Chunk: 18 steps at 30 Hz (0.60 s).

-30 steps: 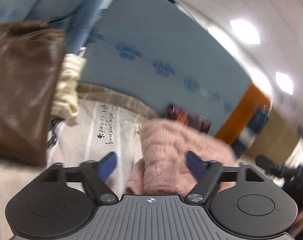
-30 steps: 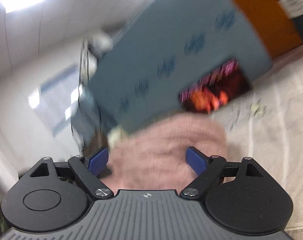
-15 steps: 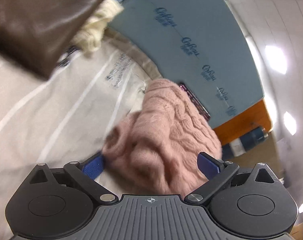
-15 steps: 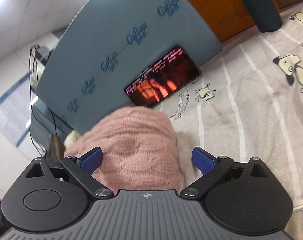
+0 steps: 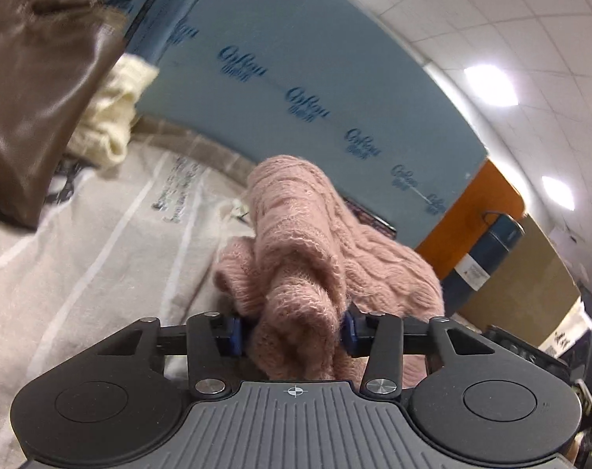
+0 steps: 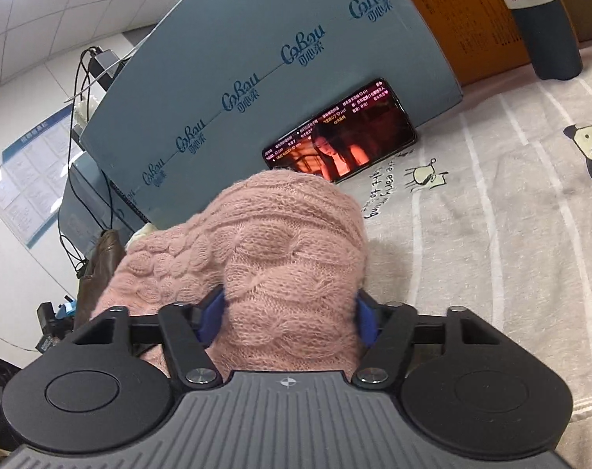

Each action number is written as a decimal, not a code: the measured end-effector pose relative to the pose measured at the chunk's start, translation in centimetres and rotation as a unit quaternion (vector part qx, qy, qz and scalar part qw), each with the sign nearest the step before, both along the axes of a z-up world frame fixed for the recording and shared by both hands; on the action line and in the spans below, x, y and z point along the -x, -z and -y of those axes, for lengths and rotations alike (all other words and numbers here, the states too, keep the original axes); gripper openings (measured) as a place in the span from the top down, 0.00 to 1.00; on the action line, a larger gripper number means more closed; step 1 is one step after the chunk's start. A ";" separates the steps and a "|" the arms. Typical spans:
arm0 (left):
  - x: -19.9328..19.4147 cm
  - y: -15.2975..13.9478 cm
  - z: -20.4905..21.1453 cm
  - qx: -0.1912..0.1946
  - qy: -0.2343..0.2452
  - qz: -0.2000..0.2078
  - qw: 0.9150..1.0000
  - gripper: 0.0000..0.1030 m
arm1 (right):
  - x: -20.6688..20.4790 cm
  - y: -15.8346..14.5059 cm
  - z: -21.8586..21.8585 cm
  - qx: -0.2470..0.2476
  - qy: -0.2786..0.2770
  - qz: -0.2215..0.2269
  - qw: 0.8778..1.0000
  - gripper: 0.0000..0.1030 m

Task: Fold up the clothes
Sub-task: 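Lift the folded sweater with both grippers and carry it toward the brown bag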

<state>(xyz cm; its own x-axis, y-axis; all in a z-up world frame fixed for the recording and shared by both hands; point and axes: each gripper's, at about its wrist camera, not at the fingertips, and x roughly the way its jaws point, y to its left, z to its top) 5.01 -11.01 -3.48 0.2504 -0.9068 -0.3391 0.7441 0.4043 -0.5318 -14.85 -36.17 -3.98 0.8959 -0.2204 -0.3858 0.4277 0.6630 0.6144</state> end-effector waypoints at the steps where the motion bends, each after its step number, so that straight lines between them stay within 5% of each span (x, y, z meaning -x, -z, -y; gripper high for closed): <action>1: 0.3 -0.3 -0.2 0.004 0.003 0.010 1.000 0.60 | 0.0 -0.1 -0.1 0.004 0.001 0.002 1.000 0.47; 12: 1.5 -4.5 -6.9 0.061 -0.027 0.092 0.994 0.61 | -0.9 -4.1 -5.9 0.034 -0.041 0.037 0.998 0.54; 18: -0.8 -6.5 -11.9 0.079 -0.107 0.154 0.979 0.61 | -7.1 -6.9 -10.6 0.051 -0.093 0.053 0.993 0.54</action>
